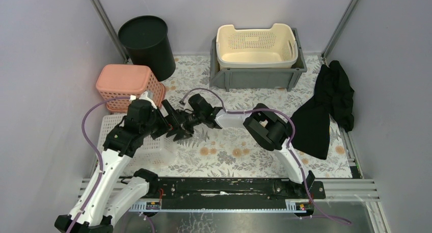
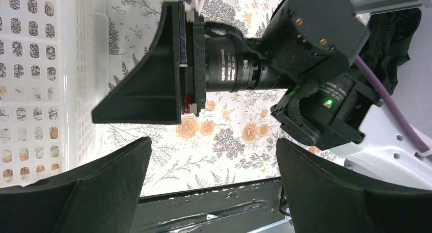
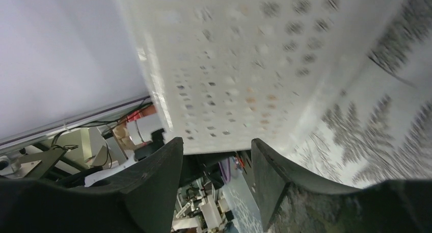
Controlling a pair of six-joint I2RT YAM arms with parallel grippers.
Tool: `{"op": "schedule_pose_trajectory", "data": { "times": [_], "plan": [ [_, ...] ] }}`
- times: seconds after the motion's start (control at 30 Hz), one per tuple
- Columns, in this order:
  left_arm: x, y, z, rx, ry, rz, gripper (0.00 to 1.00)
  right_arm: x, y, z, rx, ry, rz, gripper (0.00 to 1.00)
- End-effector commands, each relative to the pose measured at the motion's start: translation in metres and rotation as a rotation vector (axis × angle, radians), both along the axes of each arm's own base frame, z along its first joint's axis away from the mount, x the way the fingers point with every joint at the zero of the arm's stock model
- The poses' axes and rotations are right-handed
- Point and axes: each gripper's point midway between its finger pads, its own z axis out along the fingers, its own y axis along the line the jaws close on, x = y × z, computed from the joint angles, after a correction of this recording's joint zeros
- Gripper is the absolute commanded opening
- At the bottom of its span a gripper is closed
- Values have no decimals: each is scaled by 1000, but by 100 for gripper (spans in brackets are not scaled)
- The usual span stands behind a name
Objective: Turn the large container upside down
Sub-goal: Move the container to the center of the board.
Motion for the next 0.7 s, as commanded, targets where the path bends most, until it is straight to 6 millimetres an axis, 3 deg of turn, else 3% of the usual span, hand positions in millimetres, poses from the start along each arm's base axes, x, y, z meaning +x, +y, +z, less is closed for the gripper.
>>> {"op": "schedule_pose_trajectory", "data": {
  "times": [0.0,0.23,0.4,0.67],
  "plan": [
    [5,-2,17,-11,-52,-14,100,16,23,24,76,-65,23,59],
    [7,-3,21,-10,-58,-20,100,20,40,16,131,-33,66,61],
    [8,-4,23,-11,-60,-23,100,21,48,35,226,-35,104,61],
    [13,-5,32,-3,-77,-35,100,40,25,67,275,-79,84,61]
  ]
}}
